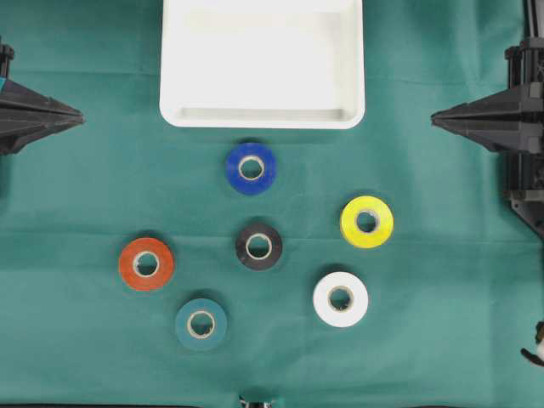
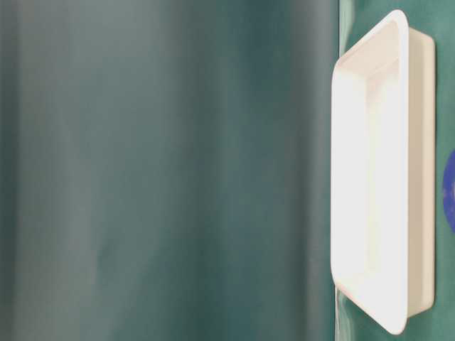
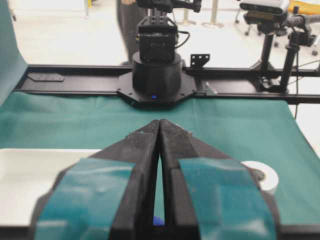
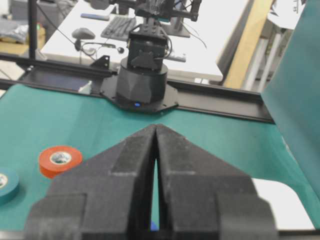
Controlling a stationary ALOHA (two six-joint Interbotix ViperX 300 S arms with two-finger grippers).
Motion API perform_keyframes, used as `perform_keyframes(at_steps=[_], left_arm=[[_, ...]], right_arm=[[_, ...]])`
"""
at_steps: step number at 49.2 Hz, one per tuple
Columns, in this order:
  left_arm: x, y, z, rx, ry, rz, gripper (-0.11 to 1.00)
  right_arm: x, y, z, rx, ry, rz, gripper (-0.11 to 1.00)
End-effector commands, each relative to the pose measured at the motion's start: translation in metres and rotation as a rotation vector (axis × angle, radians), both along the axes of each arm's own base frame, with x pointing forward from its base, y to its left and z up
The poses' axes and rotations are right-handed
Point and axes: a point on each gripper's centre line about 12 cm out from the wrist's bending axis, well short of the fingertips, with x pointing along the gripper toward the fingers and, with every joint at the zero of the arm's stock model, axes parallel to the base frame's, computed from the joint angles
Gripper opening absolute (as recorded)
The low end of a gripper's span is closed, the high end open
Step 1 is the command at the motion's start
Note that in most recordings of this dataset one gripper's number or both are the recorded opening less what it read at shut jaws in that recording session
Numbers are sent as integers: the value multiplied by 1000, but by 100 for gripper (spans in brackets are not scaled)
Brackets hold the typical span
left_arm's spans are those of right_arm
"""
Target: Pick up the tape from a random location and place it into the white case.
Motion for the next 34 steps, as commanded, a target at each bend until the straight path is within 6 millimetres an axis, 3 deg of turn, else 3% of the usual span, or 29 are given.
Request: perform_keyframes(at_steps=[1, 12, 27, 30, 34], left_arm=[[4, 1, 5, -9, 12, 7, 2], [4, 1, 1, -12, 60, 7, 2], [4, 1, 2, -11, 57, 7, 2], [4, 1, 2, -11, 57, 7, 6], [4, 1, 2, -11, 58, 7, 21]], right_arm=[[2, -1, 4, -6, -8, -5, 0], [5, -2, 2, -1, 91, -11, 0], [5, -4, 3, -1, 89, -19, 1], [5, -5, 4, 1, 89, -23, 1], [4, -6, 4, 5, 89, -31, 6]])
